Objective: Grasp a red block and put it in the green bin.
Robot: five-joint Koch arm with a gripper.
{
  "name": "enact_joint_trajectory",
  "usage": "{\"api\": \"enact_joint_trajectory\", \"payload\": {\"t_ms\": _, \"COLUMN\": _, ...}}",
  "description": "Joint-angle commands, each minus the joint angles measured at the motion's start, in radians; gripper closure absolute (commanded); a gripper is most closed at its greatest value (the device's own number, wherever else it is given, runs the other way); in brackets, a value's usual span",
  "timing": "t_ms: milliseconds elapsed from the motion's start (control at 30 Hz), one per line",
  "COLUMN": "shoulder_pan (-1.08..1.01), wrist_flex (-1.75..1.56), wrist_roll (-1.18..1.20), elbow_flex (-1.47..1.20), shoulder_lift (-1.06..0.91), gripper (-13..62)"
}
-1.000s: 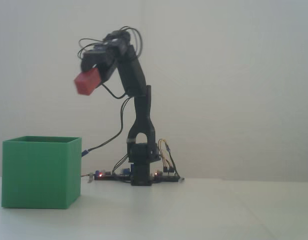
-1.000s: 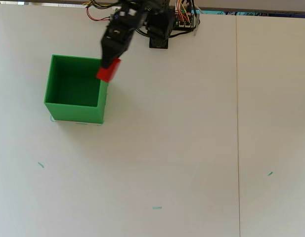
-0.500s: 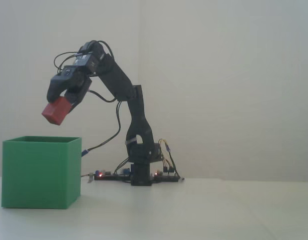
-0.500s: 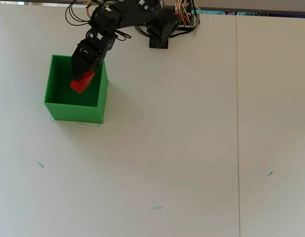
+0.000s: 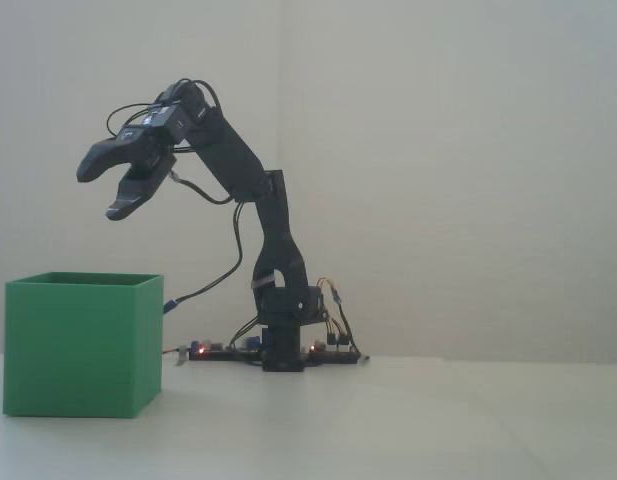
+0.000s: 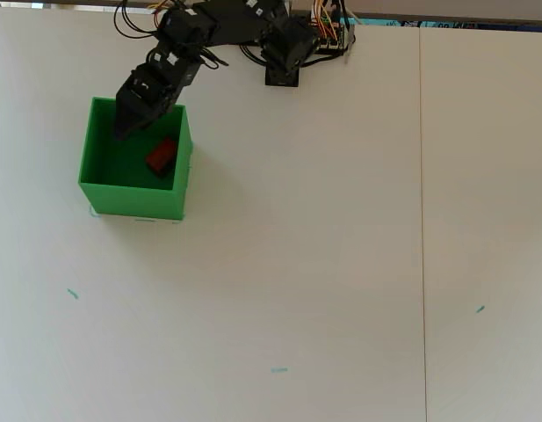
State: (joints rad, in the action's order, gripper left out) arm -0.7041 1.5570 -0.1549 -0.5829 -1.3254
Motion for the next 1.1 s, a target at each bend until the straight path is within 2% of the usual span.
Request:
{"api": "enact_joint_trajectory", "payload": {"t_ms": 0, "shoulder_pan": 0.015, "wrist_flex": -0.040, "wrist_roll": -0.003, "elbow_flex": 0.043, "shoulder_lift": -0.061, "gripper": 14.7}}
{"api": "enact_joint_trajectory", "payload": {"t_ms": 233, "shoulder_pan": 0.202, "wrist_flex": -0.046, "wrist_roll": 0.018, "elbow_flex": -0.005, "shoulder_lift": -0.270, "gripper": 14.6}}
{"api": "enact_joint_trajectory", "payload": {"t_ms": 533, "shoulder_pan": 0.512, "wrist_flex": -0.086, "wrist_roll": 0.230, "elbow_flex": -0.255, "shoulder_lift": -0.560, "gripper": 15.0}}
{"api": "enact_joint_trajectory", "payload": {"t_ms": 967, "shoulder_pan": 0.588, "wrist_flex": -0.110, "wrist_roll": 0.261, "elbow_flex": -0.565, "shoulder_lift": -0.801, "gripper": 14.5}}
{"api": "enact_joint_trajectory", "payload": {"t_ms": 1067, "shoulder_pan": 0.641, "wrist_flex": -0.112, "wrist_roll": 0.492, "elbow_flex": -0.640, "shoulder_lift": -0.867, "gripper": 14.4}}
